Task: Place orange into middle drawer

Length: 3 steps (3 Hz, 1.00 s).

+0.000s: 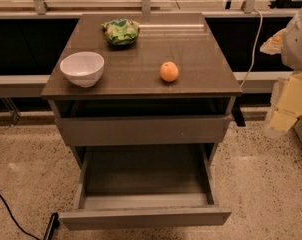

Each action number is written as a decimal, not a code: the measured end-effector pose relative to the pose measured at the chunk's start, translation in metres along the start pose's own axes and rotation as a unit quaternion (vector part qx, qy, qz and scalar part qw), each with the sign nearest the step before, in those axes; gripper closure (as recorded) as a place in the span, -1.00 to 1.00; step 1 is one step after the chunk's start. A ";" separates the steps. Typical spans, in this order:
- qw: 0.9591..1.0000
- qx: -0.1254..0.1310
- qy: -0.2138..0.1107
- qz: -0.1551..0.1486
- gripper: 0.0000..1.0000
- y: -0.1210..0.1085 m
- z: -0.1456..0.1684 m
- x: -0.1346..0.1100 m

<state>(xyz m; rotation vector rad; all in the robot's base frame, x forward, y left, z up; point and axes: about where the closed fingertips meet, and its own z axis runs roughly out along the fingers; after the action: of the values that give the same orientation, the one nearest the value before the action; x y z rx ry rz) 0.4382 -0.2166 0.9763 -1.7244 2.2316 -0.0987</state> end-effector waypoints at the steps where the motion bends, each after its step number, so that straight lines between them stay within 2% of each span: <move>1: 1.000 0.000 0.000 0.000 -1.00 0.000 0.000 0.000; 2: 1.000 -0.007 -0.027 -0.004 -1.00 -0.018 0.017 -0.020; 3: 0.998 -0.016 -0.058 -0.022 -1.00 -0.054 0.038 -0.061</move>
Offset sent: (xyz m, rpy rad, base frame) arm 0.0646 0.0390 -0.0207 0.1298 0.0135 0.0593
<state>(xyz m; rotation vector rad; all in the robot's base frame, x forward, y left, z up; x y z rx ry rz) 0.5127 -0.1682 0.9662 -1.7500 2.1239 0.0265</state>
